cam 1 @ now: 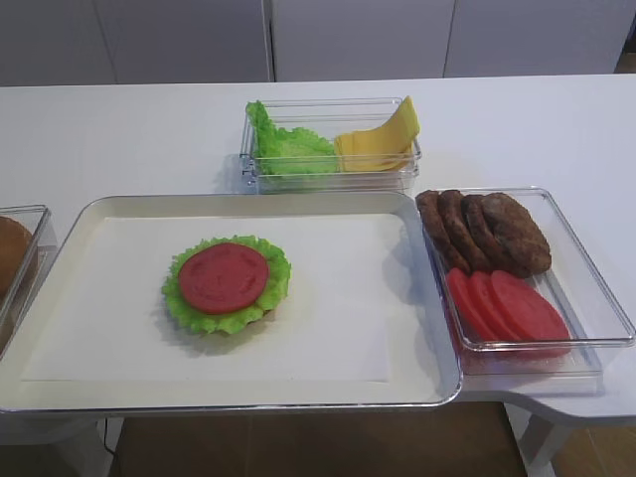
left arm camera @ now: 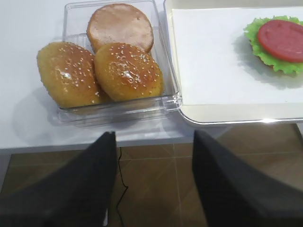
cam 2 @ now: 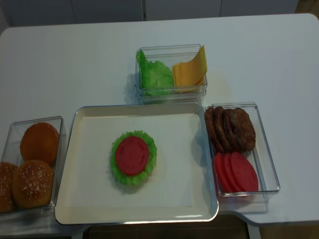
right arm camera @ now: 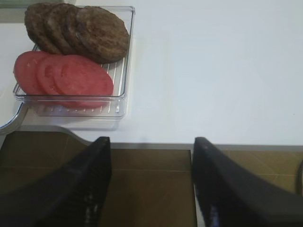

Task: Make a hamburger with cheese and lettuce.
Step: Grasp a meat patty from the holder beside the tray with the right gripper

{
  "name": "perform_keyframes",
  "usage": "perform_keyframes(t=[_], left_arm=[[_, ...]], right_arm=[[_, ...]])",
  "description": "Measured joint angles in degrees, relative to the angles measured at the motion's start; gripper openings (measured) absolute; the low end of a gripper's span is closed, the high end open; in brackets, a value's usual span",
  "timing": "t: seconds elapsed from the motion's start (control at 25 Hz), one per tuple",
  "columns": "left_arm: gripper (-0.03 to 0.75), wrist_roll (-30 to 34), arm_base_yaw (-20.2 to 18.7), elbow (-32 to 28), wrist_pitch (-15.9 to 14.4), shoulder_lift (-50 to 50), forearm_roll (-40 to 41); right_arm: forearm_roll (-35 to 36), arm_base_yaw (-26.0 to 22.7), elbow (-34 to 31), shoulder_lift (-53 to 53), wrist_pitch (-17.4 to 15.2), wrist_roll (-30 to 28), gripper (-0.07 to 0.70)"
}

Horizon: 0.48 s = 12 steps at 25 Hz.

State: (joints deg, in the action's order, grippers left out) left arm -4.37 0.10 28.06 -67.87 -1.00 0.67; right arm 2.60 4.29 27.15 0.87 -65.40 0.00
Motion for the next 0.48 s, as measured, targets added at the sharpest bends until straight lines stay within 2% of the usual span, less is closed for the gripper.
perform_keyframes(t=[0.48], left_arm=[[0.382, 0.0, 0.0, 0.0, 0.0, 0.0, 0.0]], right_arm=[[0.0, 0.0, 0.0, 0.0, 0.0, 0.0, 0.408]])
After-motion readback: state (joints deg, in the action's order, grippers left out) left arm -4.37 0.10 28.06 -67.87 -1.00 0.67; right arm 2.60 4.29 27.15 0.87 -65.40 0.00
